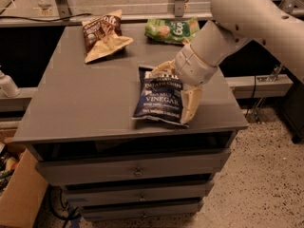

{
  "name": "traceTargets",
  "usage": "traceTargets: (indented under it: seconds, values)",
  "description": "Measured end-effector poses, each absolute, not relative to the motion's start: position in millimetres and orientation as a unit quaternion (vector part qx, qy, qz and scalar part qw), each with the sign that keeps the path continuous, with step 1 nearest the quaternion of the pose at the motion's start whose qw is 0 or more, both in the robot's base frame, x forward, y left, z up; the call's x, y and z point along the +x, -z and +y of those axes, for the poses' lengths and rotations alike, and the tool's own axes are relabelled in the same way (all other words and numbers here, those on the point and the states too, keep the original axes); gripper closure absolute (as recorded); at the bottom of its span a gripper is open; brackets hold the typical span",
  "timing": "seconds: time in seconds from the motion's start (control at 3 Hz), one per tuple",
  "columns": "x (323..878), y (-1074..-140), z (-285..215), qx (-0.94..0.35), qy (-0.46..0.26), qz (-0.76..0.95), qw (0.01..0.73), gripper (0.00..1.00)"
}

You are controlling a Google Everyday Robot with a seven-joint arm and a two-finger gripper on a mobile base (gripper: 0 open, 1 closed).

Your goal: Pick blue chip bag

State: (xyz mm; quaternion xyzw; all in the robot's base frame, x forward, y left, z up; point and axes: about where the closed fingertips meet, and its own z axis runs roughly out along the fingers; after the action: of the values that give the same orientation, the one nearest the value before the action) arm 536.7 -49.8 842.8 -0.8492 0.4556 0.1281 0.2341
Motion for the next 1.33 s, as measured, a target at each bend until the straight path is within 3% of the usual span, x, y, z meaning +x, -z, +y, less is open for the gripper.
traceTargets:
  seconds: [1.0,1.33]
  values:
    - [532.8,-834.8,-35.5,-0.852,-0.138,0.446,0.237,0.89]
    - [532.8,-837.8,-35.5,-0.852,-0.138,0.446,0.237,1.00]
